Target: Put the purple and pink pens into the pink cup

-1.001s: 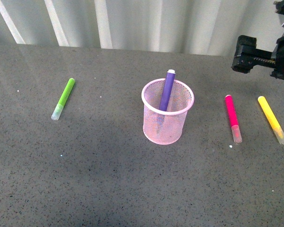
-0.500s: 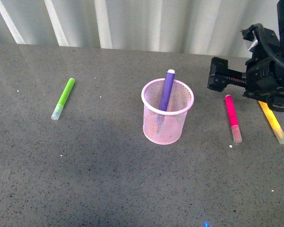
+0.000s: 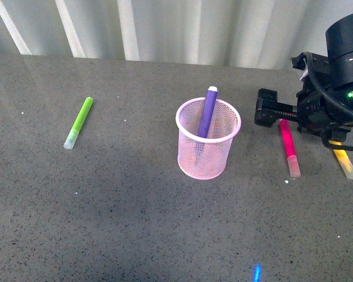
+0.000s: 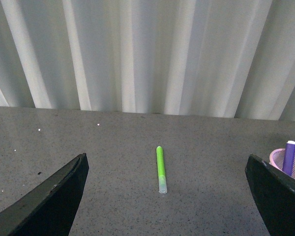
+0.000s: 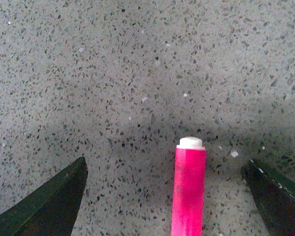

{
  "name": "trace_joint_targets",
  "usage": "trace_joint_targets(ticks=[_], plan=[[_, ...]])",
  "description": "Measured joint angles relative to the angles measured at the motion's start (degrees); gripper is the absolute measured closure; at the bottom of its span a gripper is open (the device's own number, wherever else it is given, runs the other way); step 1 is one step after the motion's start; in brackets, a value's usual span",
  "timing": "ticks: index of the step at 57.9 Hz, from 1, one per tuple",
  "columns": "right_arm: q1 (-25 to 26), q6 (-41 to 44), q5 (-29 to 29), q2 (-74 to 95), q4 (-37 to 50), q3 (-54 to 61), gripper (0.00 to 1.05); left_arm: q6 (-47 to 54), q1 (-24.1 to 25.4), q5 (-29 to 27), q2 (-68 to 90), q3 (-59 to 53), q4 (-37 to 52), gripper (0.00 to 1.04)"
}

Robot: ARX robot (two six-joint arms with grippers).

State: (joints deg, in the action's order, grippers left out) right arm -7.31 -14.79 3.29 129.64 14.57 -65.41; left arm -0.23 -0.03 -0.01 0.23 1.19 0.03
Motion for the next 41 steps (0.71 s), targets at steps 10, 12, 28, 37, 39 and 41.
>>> trace_joint_targets(ticks=[10,12,28,37,39,41], plan=[[1.0,0.7,-1.0,1.6,0.7,-1.3,0.45,0.0,0.0,0.0,0.0,0.0,0.0,0.07],[1.3,0.8,-1.0,1.6,0.7,-1.4,0.52,0.0,0.0,0.0,0.0,0.0,0.0,0.07],[3.2,0.9,-0.2,1.6,1.1,-1.1,0.90,0.0,0.0,0.0,0.0,0.0,0.0,0.07],[3.7,0.8,0.0,1.6,1.7,-0.8,0.93,0.0,0.0,0.0,0.0,0.0,0.0,0.07],[3.8,0.8,0.0,1.6,1.7,-0.7,0.93,0.0,0.0,0.0,0.0,0.0,0.0,0.07],[3.8,0.8,0.0,1.5,1.9,-0.6,0.93,0.0,0.0,0.0,0.0,0.0,0.0,0.07]])
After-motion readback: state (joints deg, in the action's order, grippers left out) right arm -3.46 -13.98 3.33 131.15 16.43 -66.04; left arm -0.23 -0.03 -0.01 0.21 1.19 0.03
